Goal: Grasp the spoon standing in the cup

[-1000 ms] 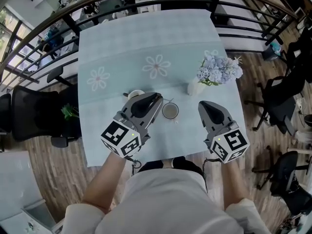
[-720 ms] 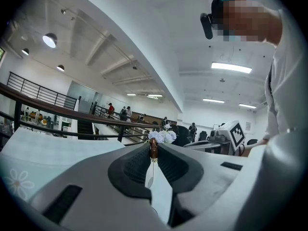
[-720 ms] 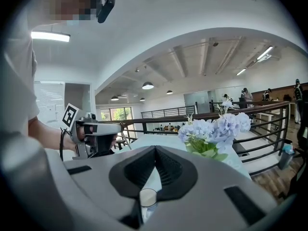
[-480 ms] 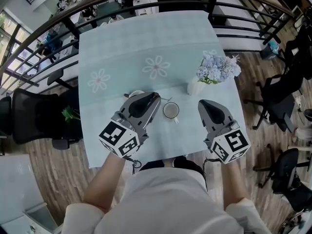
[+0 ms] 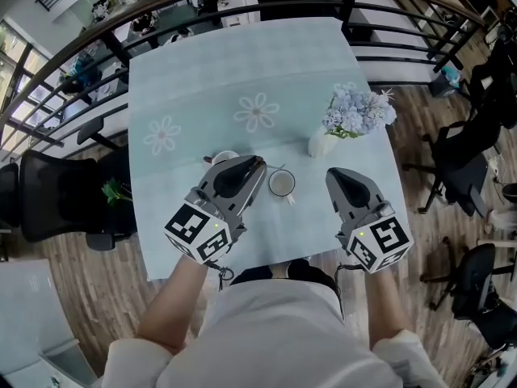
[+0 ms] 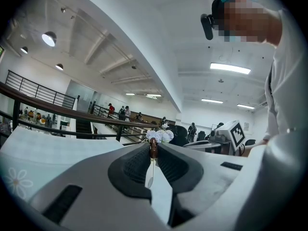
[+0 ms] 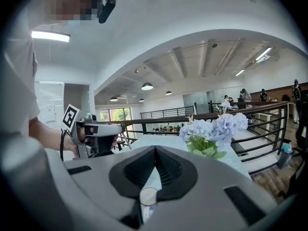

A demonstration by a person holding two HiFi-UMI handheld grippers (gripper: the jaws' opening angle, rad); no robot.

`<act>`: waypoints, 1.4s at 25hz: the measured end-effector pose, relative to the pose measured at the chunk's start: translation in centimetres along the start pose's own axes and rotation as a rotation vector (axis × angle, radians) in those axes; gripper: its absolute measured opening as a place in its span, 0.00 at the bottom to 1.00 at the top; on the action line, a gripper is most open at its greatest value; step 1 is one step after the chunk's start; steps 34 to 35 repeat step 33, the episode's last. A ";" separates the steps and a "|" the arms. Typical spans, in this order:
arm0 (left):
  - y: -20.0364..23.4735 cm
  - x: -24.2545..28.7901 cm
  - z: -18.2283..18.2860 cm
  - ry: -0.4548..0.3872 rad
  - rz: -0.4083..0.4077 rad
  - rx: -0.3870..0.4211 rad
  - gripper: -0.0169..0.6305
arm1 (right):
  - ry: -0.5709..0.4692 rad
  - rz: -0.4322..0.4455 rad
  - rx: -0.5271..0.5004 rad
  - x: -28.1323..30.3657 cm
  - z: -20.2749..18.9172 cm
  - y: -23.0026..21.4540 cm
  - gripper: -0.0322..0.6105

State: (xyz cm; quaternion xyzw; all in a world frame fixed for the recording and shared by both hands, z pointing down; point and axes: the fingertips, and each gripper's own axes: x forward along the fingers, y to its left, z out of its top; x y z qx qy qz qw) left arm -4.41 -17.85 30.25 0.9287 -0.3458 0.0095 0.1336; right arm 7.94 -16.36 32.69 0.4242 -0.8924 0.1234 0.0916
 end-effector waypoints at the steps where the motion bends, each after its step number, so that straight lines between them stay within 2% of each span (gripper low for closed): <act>1: -0.1 0.0 0.0 0.001 0.000 0.000 0.12 | 0.001 0.001 0.001 0.0 -0.1 0.0 0.08; 35: -1.5 -0.3 -1.2 0.026 0.005 0.000 0.12 | 0.019 0.025 0.012 -1.2 -1.1 0.4 0.08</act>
